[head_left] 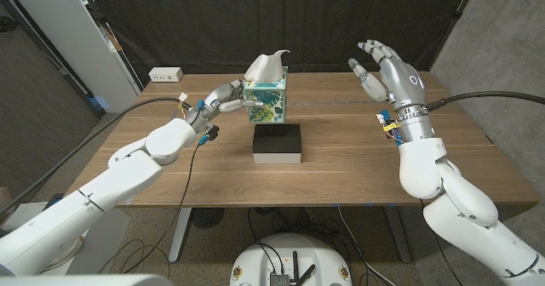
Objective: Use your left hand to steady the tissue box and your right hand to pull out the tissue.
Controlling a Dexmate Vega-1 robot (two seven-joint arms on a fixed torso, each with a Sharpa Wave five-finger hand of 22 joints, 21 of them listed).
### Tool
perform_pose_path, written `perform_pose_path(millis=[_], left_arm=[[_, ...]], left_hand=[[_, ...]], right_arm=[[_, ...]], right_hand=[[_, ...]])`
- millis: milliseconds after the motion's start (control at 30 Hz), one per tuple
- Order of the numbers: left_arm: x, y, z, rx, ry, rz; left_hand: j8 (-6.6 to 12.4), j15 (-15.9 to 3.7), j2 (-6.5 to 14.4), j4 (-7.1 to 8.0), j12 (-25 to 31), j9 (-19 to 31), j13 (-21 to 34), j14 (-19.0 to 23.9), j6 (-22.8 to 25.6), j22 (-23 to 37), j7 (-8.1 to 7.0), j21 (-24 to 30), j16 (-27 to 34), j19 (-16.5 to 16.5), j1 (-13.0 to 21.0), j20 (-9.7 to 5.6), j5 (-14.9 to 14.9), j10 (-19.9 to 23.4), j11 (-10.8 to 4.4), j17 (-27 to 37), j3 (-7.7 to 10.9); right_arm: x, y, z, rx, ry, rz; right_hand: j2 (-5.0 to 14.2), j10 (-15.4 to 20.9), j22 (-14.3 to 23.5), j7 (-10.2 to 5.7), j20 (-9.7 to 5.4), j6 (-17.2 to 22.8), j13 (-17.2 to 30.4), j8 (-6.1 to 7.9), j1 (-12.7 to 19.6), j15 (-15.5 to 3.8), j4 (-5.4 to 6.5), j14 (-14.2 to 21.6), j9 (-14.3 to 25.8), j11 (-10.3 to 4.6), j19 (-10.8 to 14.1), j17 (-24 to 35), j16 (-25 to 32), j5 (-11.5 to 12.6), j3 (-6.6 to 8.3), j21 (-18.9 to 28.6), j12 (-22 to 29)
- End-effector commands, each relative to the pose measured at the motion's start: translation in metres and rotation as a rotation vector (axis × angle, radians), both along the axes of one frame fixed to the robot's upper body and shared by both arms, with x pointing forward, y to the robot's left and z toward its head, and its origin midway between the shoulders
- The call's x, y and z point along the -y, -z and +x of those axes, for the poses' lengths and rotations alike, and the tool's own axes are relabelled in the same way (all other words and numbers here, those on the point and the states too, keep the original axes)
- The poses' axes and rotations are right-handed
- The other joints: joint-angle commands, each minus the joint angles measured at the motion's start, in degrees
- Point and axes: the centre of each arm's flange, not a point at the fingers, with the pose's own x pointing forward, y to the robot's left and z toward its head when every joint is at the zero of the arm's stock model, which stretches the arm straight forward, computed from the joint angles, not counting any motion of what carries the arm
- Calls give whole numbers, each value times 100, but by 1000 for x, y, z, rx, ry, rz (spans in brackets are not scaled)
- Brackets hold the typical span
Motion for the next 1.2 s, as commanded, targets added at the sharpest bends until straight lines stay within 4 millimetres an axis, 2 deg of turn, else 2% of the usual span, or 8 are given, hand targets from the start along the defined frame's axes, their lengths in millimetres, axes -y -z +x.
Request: perform_pose_path(millis=[33,1200], left_arm=[[0,0,-4,3,-4,7],[3,-3,0,1,7,15]], left_hand=[[1578,-360,40,74,-32,1549,36,25,25,29,-34,7,-17,19,23,15,38,32,-25,13,129],[1652,-361,31,77,-67,1498,87,10,7,29,-34,6,-15,16,12,22,36,19,-22,17,136]], right_arm=[[-13,-5,1,8,-16,-59],[-37,-27,15,-2,-95,-165]], right_hand=[[-21,67,32,-8,53,37,32,13,22,-99,-58,22,10,15,9,10,39,37,14,2,30],[-13,98,35,-52,50,82,39,-2,58,-133,-181,12,14,-9,29,30,45,56,-22,-10,27]])
